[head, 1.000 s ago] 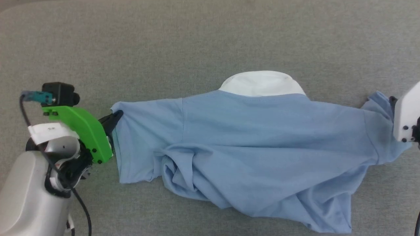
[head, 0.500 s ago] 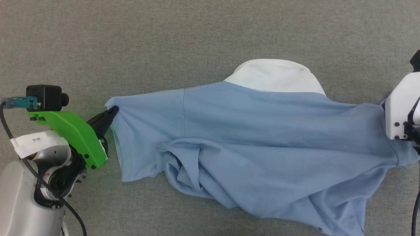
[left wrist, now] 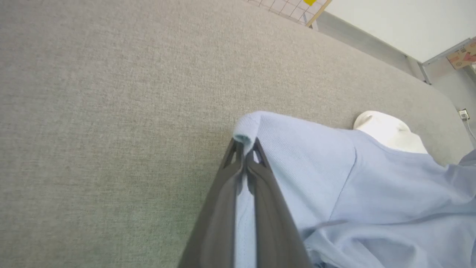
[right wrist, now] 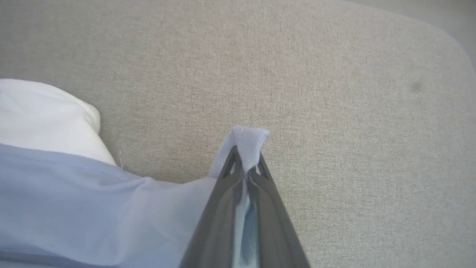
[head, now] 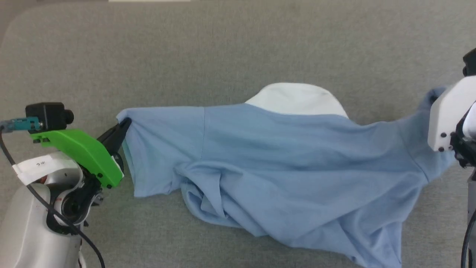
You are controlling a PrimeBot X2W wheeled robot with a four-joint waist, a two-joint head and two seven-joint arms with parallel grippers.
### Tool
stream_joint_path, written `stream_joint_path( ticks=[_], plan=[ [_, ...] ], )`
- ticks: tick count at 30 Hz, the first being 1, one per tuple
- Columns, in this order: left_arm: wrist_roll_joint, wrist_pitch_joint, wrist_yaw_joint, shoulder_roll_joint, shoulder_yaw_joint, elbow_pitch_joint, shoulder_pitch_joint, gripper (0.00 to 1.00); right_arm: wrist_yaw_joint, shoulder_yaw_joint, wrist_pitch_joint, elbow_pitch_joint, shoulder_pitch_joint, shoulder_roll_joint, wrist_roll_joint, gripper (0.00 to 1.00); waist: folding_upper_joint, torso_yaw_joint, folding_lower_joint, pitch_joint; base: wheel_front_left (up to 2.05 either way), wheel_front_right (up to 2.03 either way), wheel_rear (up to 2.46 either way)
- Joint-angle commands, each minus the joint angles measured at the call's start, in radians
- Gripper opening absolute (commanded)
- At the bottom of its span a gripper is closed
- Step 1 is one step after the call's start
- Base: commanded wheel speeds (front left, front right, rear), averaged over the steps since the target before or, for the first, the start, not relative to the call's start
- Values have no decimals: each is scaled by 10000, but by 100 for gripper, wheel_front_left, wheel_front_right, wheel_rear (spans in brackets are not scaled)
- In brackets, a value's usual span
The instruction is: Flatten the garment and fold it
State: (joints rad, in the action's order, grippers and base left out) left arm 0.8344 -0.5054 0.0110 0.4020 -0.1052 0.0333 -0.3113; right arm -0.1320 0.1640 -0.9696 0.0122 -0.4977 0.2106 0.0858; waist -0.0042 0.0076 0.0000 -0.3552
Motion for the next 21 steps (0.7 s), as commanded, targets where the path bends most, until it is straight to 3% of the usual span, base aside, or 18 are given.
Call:
stream_joint_path(
  ticks=[1,7,15,21],
  plan=[
    [-9,204,34,-76,117,-67,-231,0,13,-44,199,-85,-306,63,204,0,42,-147,0,942,0,0,0],
    [72,718,105,-478,278,-531,-1286,0,13,-212,747,77,-1186,178,1209,0,42,-221,0,2126,0,0,0],
    [-527,1402,266,-590,211,-1370,-2893,0,13,265,1454,522,-2389,-31,2451,0,42,-197,0,3307,0,0,0],
    [-878,2114,230,-607,287,-1999,-4191,0,13,385,1932,634,-3196,23,2651,0,42,-160,0,3736,0,0,0]
  ],
)
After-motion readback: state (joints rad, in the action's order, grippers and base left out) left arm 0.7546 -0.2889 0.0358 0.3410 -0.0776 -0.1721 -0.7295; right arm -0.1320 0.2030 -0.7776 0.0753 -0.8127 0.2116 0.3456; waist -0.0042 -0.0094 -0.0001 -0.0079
